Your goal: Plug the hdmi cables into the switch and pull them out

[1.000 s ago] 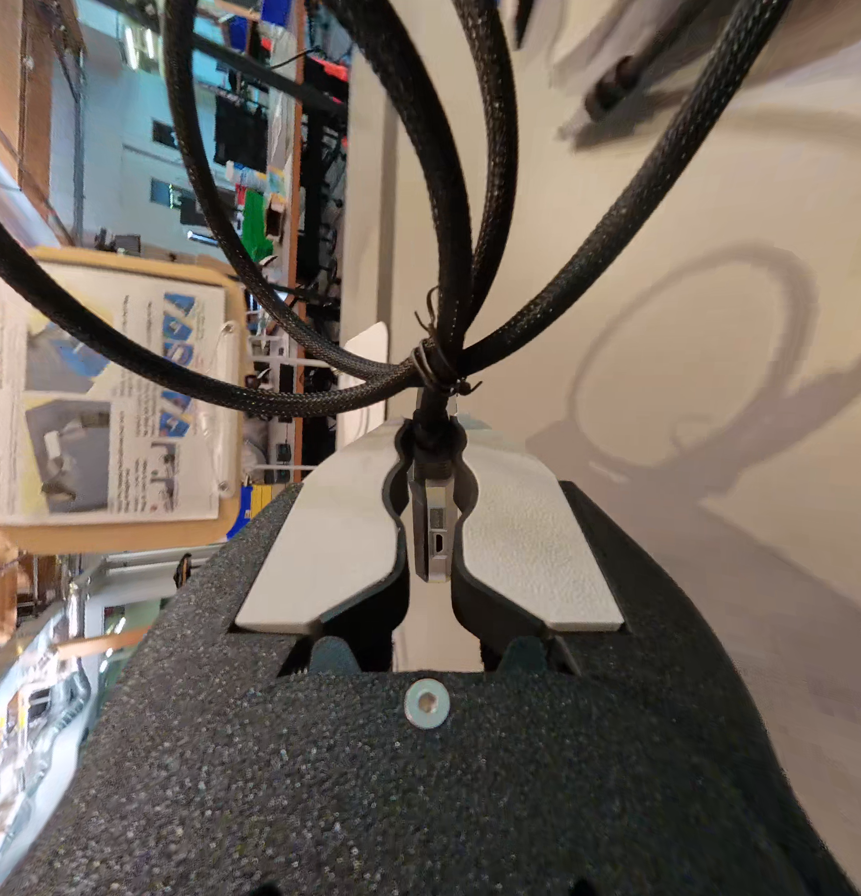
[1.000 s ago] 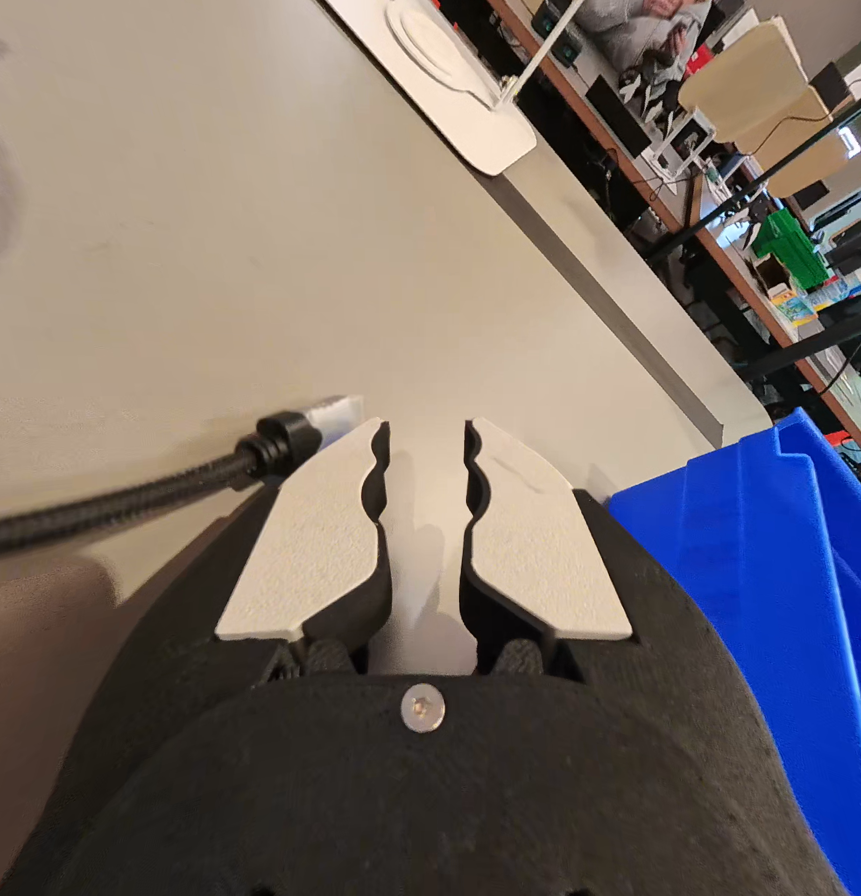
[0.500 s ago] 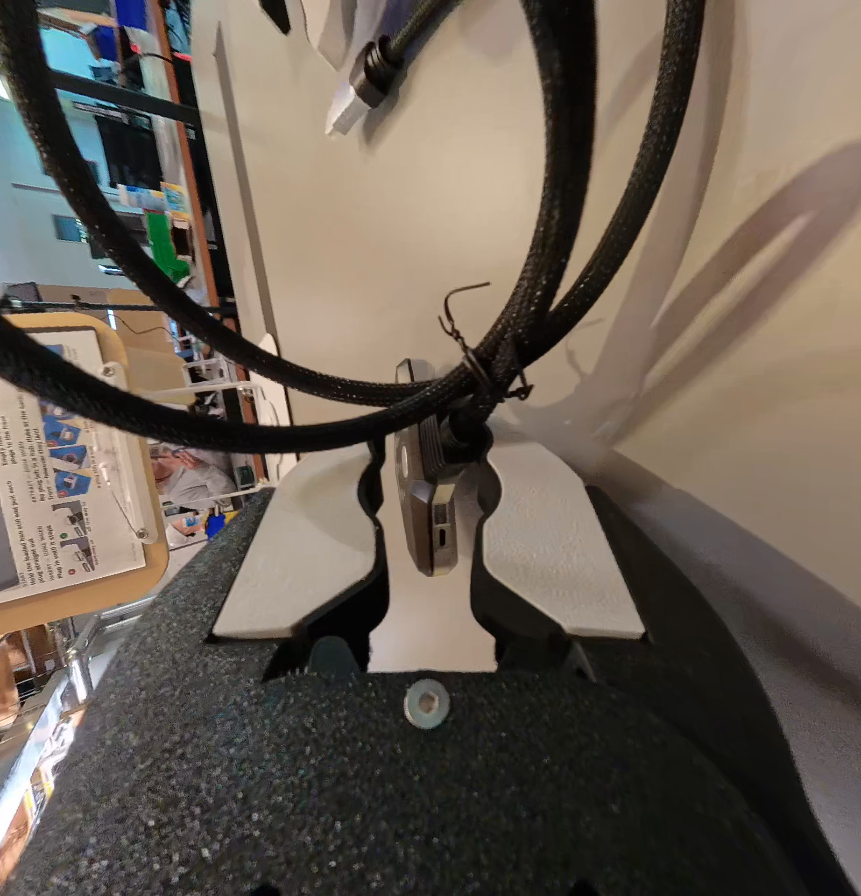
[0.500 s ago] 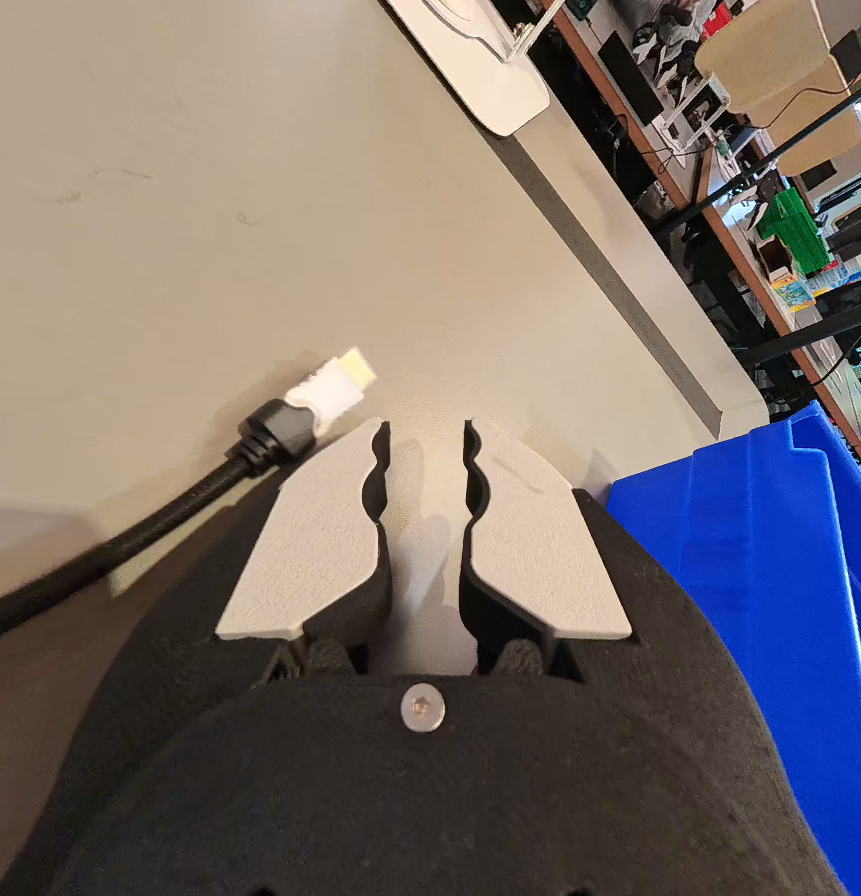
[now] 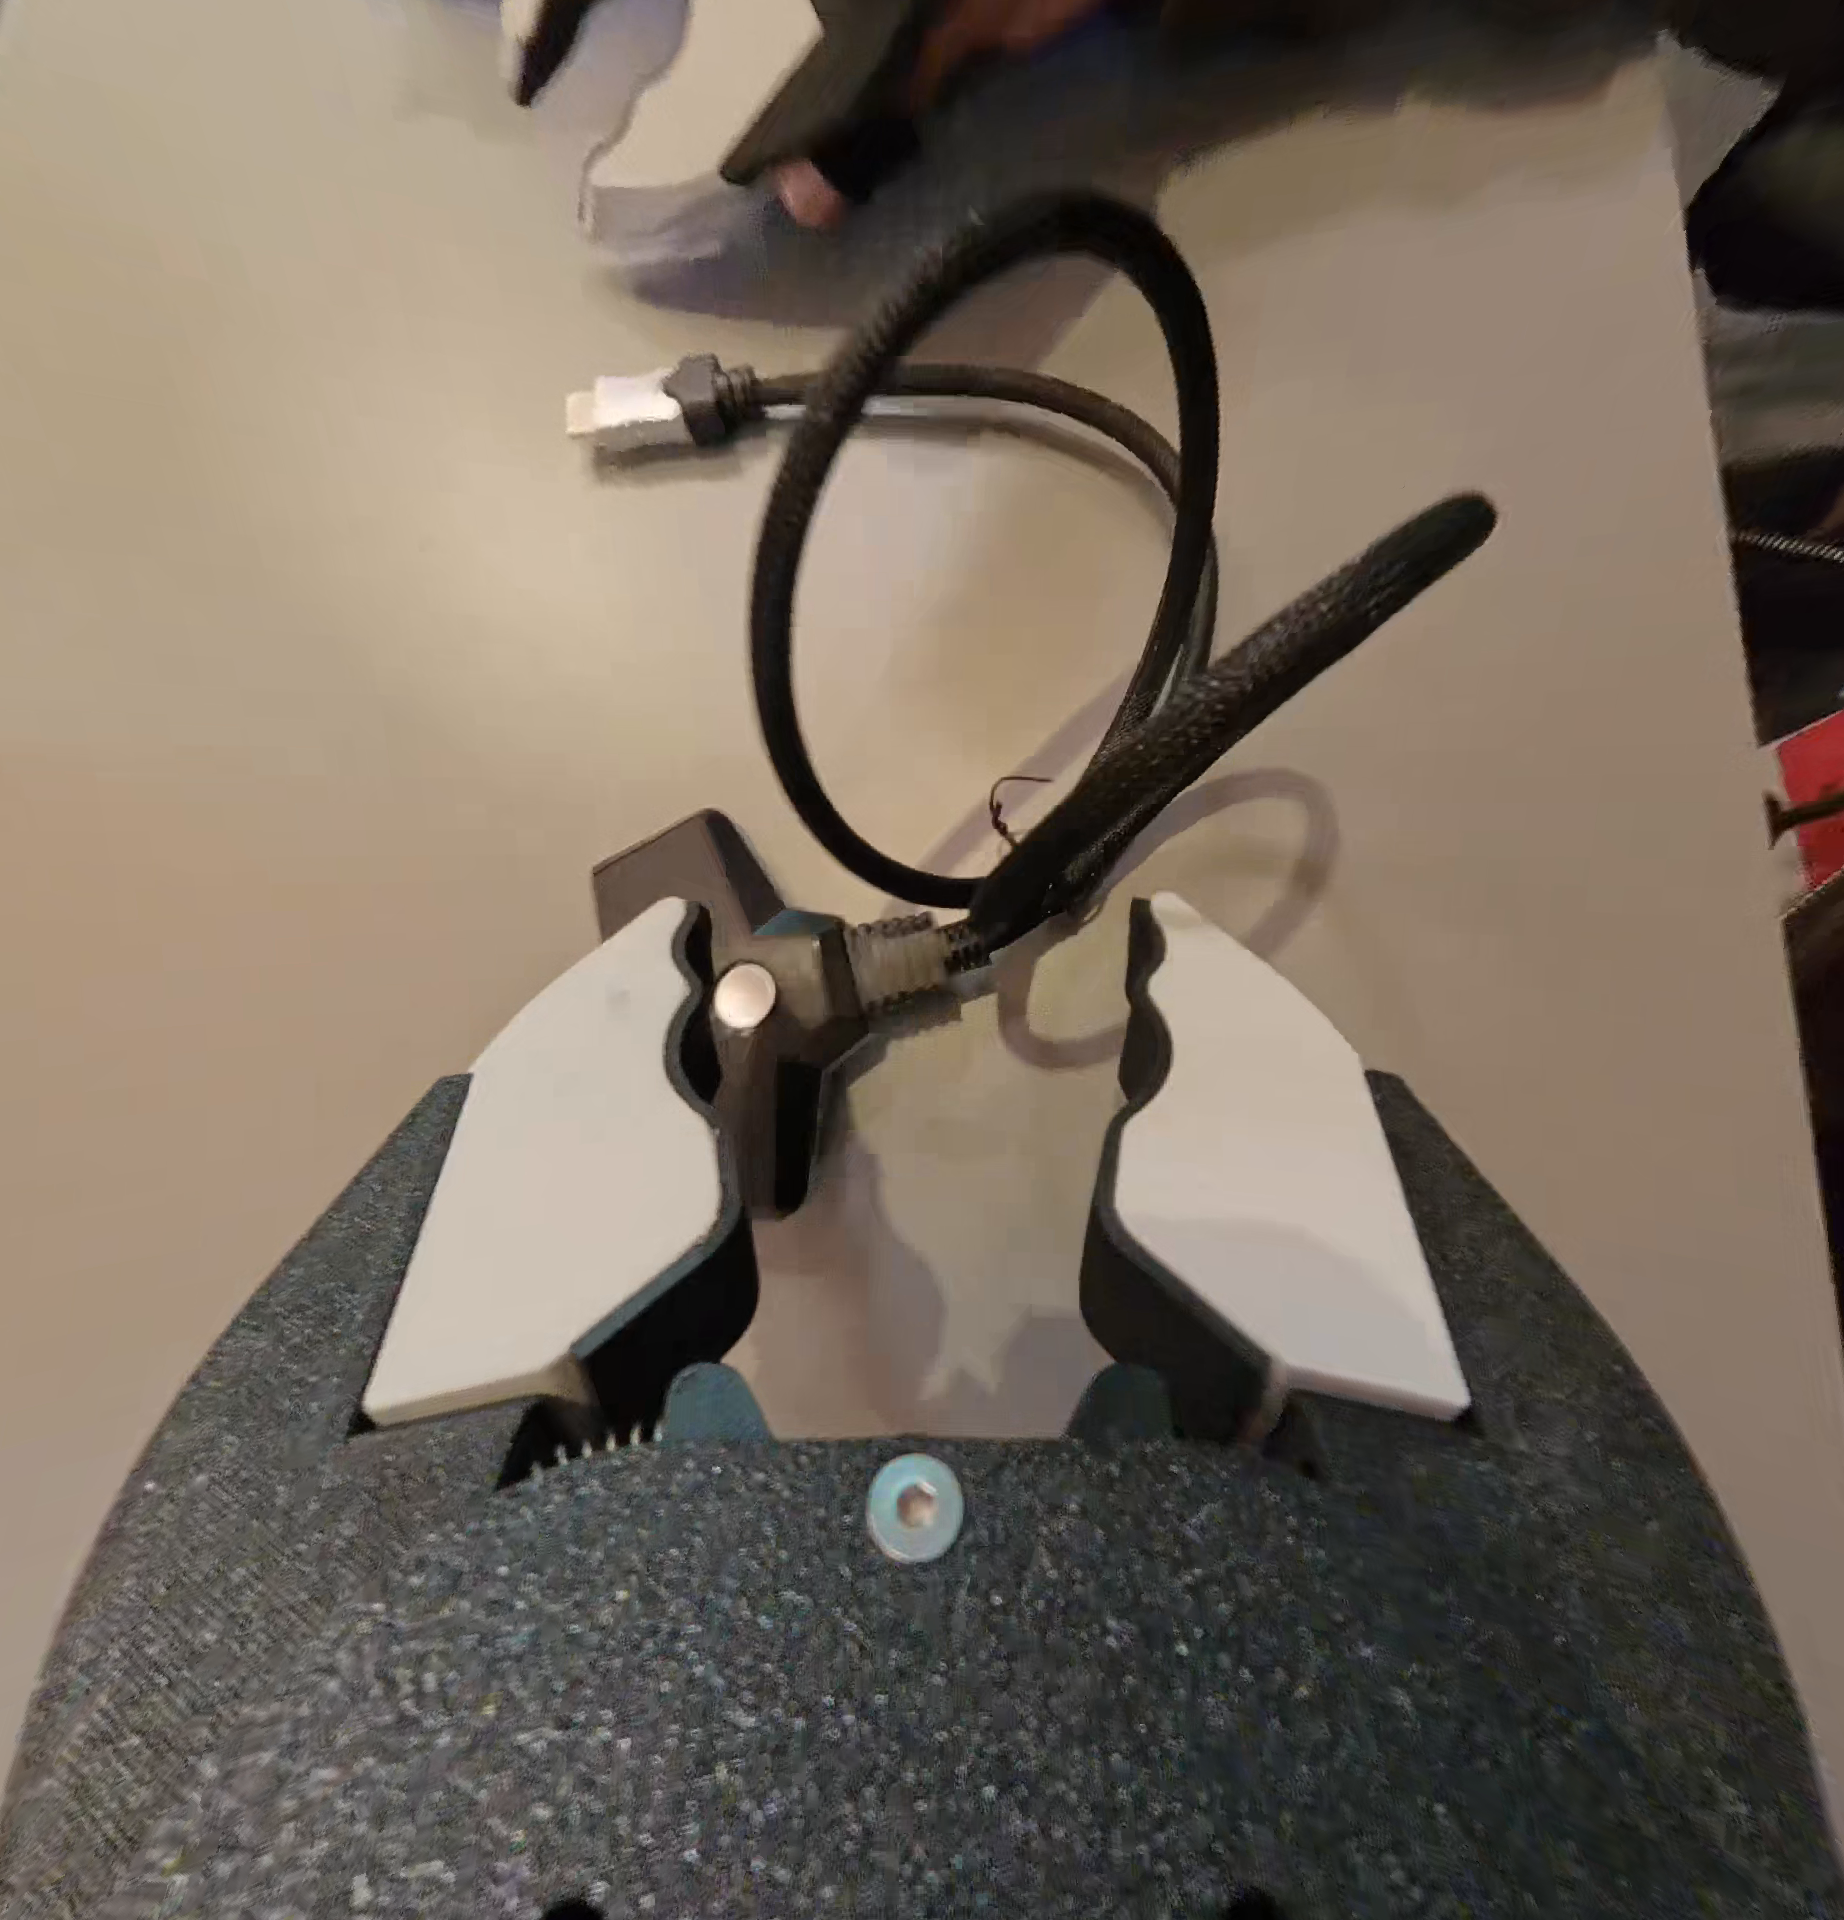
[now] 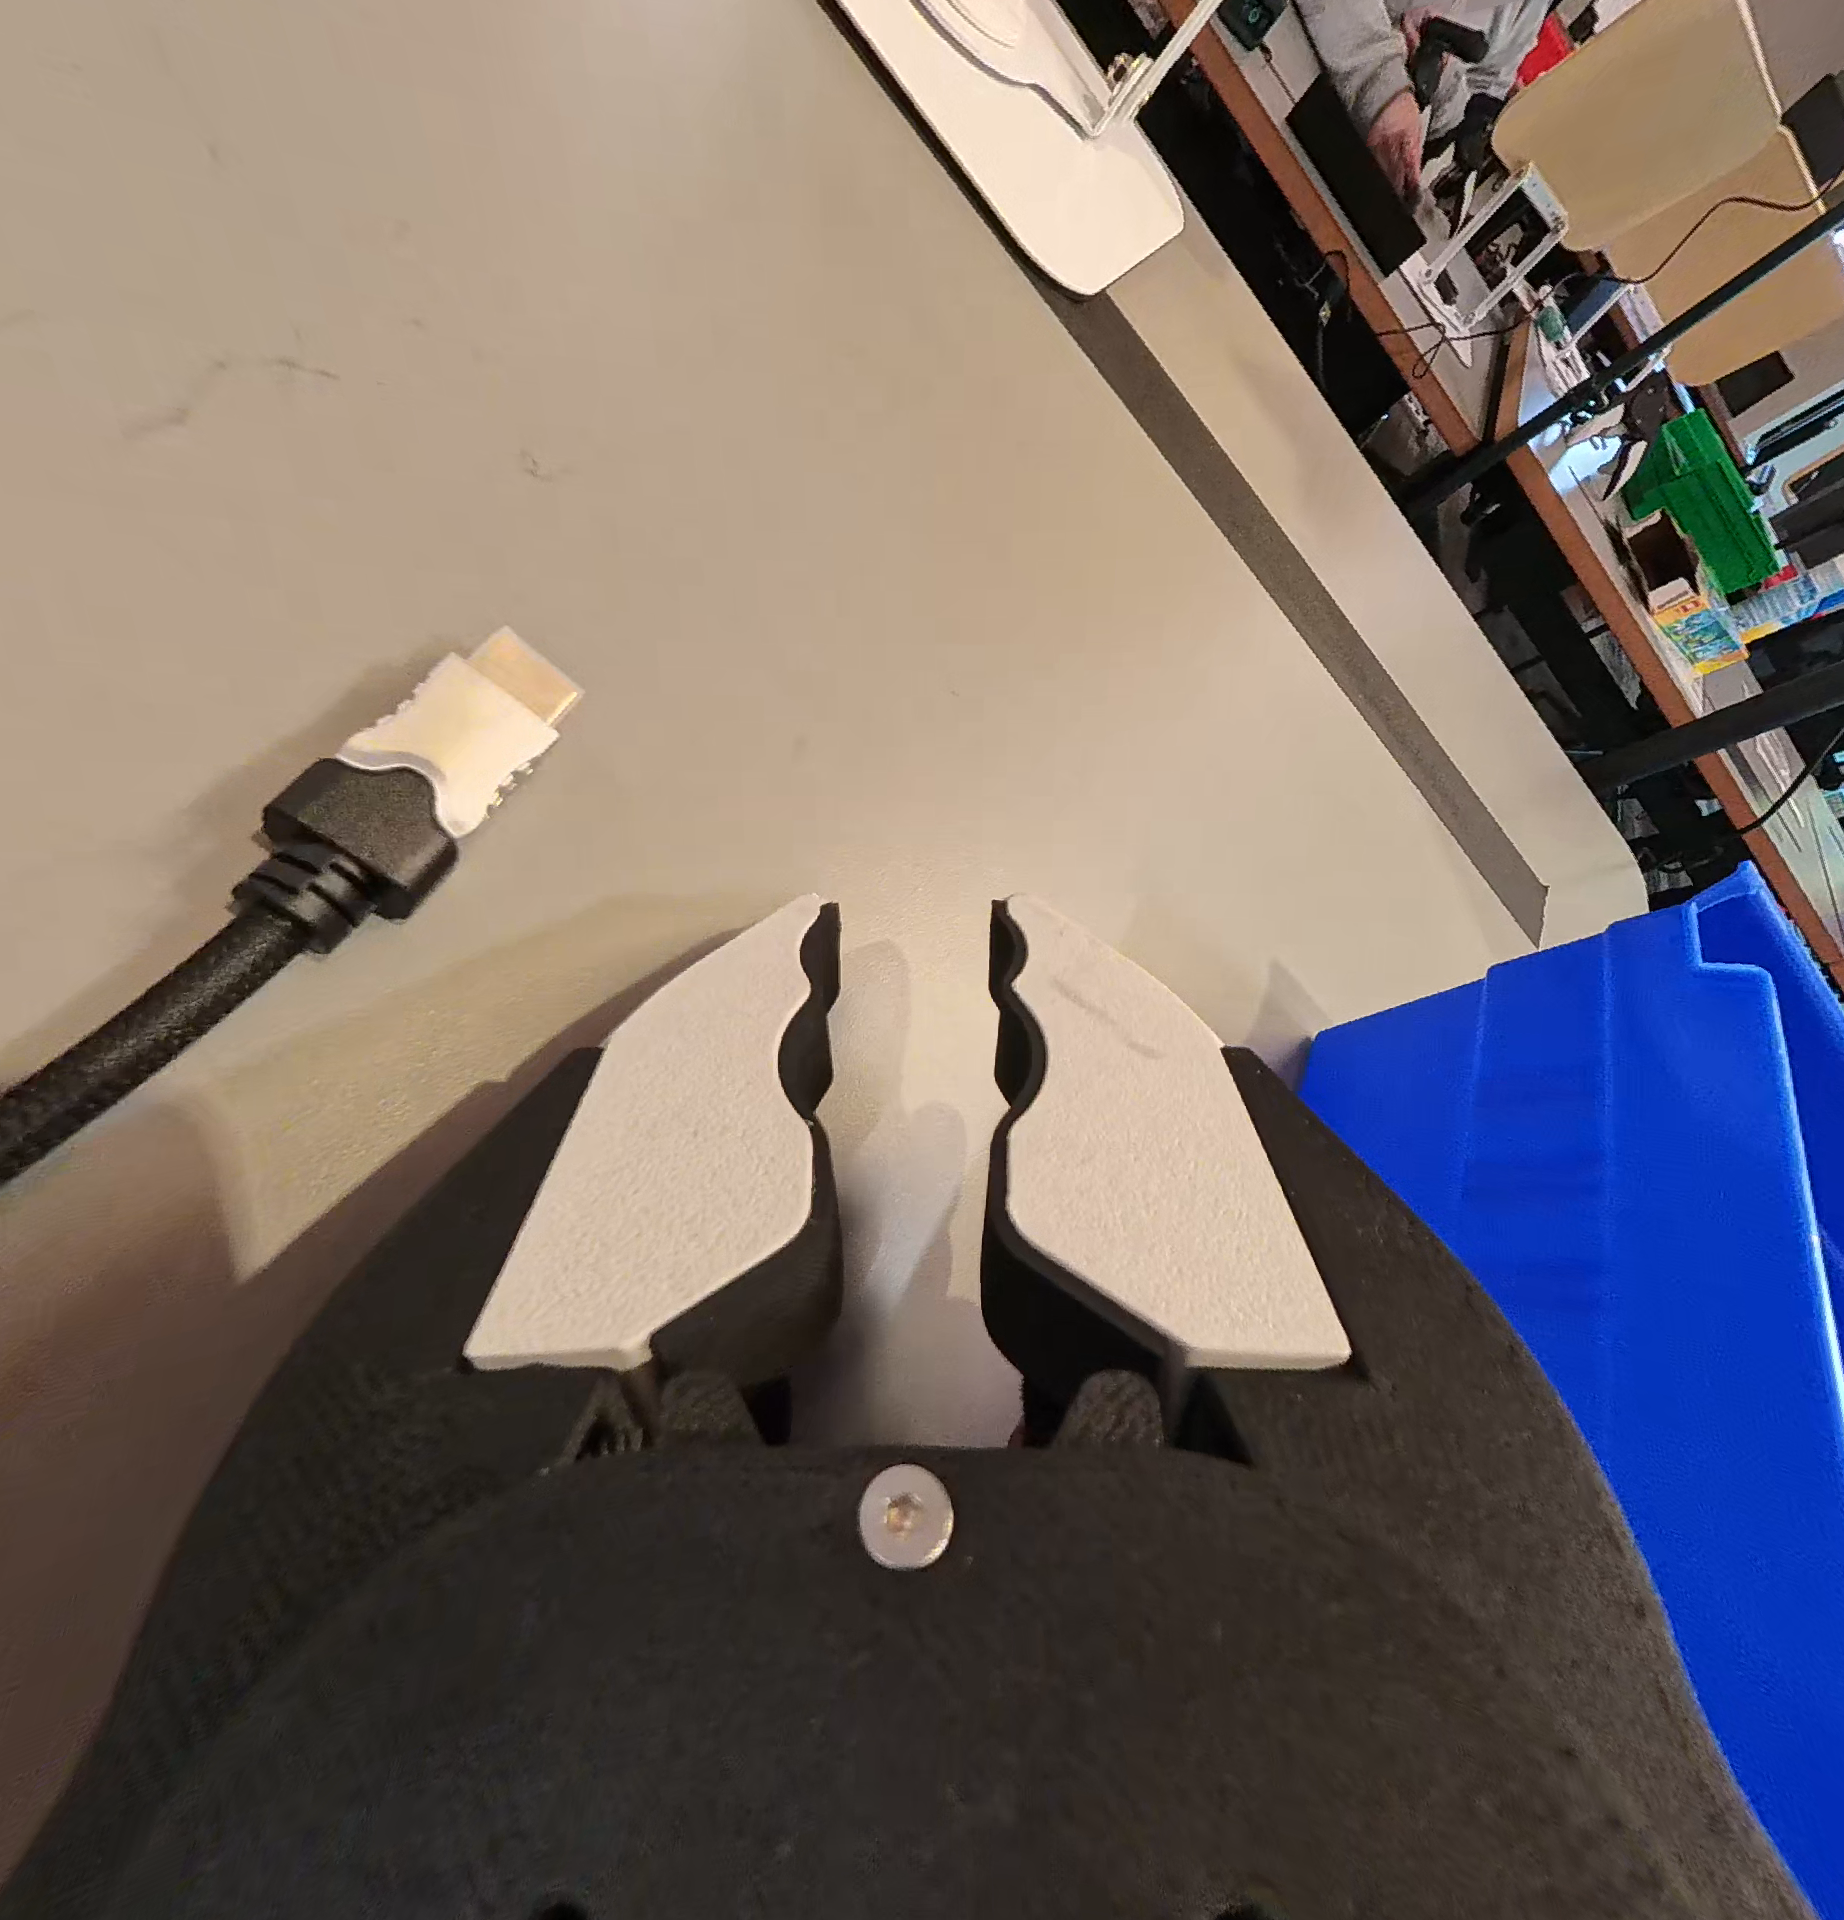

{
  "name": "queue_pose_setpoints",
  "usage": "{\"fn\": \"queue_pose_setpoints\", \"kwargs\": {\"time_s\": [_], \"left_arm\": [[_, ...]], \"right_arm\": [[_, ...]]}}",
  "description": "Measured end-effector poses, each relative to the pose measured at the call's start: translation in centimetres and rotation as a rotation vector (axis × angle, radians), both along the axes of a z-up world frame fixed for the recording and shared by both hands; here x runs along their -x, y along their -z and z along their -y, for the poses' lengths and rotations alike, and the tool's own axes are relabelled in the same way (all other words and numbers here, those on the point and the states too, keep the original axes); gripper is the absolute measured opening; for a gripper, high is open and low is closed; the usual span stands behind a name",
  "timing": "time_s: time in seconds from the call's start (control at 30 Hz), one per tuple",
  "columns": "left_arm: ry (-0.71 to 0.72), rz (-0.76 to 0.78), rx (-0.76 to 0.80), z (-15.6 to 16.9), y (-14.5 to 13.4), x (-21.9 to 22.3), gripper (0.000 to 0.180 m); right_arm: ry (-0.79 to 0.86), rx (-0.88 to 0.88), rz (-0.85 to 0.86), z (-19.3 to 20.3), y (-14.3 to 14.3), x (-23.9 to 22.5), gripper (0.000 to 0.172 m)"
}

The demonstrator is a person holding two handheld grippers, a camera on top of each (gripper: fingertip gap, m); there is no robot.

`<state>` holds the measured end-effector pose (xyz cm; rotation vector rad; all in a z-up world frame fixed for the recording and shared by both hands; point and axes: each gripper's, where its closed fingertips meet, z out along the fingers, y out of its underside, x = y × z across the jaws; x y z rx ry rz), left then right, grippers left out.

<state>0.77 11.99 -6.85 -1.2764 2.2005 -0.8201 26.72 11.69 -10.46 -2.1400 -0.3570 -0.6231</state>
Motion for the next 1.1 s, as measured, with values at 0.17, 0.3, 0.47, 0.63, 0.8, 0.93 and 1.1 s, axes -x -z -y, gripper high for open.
{"fn": "queue_pose_setpoints", "kwargs": {"time_s": [0.17, 0.3, 0.47, 0.63, 0.8, 0.93, 1.1], "left_arm": [[-0.201, 0.030, -0.091, -5.9, -4.6, 4.3, 0.076], [-0.481, -0.023, -0.254, -14.2, -8.6, 12.4, 0.066], [-0.792, -0.323, -0.282, -22.1, -7.5, 26.3, 0.061], [-1.048, -0.559, -0.184, -25.5, -3.0, 36.1, 0.053], [-1.159, -0.701, -0.203, -26.0, -0.1, 40.3, 0.047], [-1.177, -0.803, -0.258, -26.0, 1.1, 41.3, 0.038], [-1.197, -0.797, -0.170, -26.1, 1.9, 40.6, 0.019]], "right_arm": [[-0.002, 0.004, -0.007, 0.0, 0.1, 0.0, 0.027], [-0.005, 0.008, -0.014, 0.1, 0.1, 0.2, 0.026], [-0.006, 0.010, -0.022, 0.1, 0.1, 0.2, 0.025], [-0.004, 0.007, -0.016, 0.1, 0.1, 0.2, 0.026], [0.002, 0.005, -0.005, 0.1, 0.1, 0.2, 0.025], [0.000, 0.006, 0.000, 0.1, 0.1, 0.2, 0.024], [-0.003, 0.006, 0.005, 0.1, 0.1, 0.2, 0.023]]}}
